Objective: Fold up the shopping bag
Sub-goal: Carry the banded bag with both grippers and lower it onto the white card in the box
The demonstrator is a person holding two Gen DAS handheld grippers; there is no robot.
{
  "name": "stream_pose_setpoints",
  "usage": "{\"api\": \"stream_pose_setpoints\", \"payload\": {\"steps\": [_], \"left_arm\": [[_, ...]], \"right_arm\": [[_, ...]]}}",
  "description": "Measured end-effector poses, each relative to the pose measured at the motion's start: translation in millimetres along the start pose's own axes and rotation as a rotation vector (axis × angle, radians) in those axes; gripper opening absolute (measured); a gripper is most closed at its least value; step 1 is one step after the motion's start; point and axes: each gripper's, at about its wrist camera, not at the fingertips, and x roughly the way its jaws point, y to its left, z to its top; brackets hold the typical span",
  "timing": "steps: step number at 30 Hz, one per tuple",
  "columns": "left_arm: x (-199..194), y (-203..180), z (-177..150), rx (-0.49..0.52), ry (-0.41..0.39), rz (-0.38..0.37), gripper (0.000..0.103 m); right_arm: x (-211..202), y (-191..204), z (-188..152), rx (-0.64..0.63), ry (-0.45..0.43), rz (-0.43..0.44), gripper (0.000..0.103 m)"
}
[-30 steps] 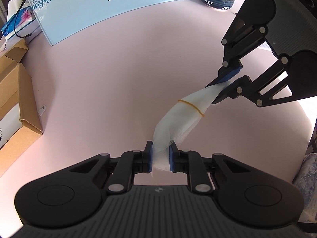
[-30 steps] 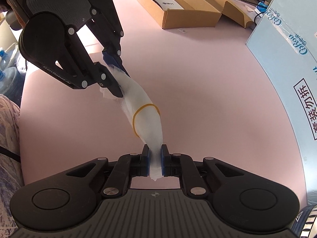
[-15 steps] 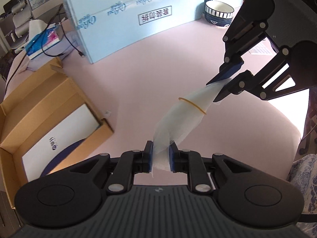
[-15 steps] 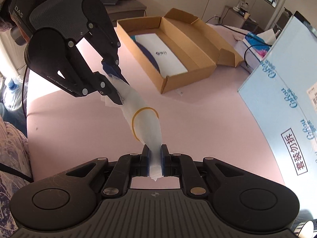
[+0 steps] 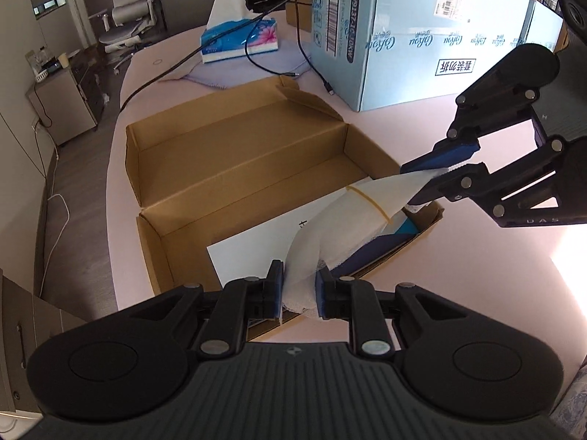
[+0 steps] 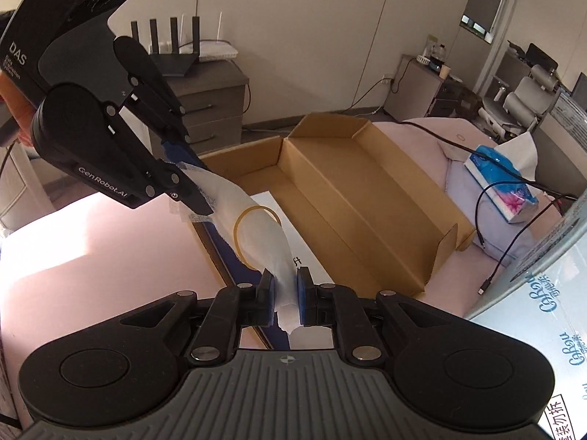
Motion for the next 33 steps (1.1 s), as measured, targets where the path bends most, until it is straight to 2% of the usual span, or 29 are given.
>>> {"api": "stream_pose_setpoints", "payload": {"steps": [4, 11, 22, 25, 27, 29, 30, 33], "left_arm": [[17, 11, 1, 0.026, 0.031, -0.024, 0.018], [50, 22, -1, 0.008, 0.091, -0.065, 0.018], [73, 28, -12, -0.026, 0.147, -0.072, 0.023], [75, 29, -13, -0.028, 0.152, -0.071, 0.03], [76, 30, -13, -0.023, 0.156, -0.061, 0.039], [76, 31, -13, -0.024, 0.157, -0.049, 0.048], [75, 31, -14, -0.027, 0.157, -0.046, 0.052], [72, 33, -16, -0.035, 0.153, -0.035, 0.053]], "right_arm": [[15, -9, -6, 0.044, 0.028, 0.023, 0.01], [40, -23, -19, 0.109, 0.071, 0.081, 0.012], [63, -27, -29, 0.144, 0.104, 0.145, 0.016], [65, -28, -32, 0.159, 0.103, 0.145, 0.019], [66, -28, -33, 0.159, 0.105, 0.141, 0.024], [66, -28, -33, 0.166, 0.111, 0.131, 0.034], [64, -28, -34, 0.173, 0.109, 0.125, 0.034], [59, -28, -33, 0.187, 0.091, 0.102, 0.035]]}}
